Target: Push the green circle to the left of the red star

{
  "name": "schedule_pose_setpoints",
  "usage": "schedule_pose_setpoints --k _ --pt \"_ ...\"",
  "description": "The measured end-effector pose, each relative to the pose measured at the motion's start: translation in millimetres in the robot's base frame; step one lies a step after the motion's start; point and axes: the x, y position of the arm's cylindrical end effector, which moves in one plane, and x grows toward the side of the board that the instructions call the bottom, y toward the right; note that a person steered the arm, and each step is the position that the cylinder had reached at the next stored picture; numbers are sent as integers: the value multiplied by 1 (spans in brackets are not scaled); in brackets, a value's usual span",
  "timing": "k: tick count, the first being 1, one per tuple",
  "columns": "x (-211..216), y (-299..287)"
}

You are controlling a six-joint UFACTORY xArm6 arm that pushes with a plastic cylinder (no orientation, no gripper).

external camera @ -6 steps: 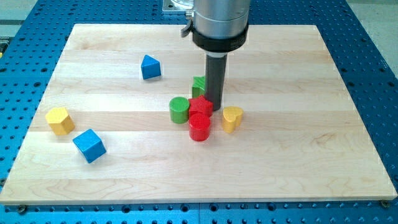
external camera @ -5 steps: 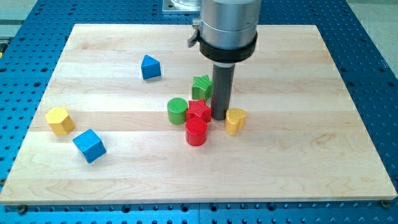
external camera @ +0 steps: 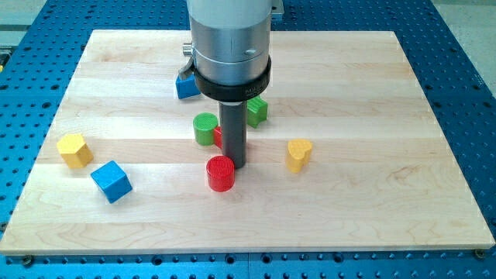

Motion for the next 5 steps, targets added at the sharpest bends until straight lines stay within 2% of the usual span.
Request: schedule_pose_setpoints --k 2,5 --pt "-52 -28" --pt "-71 -112"
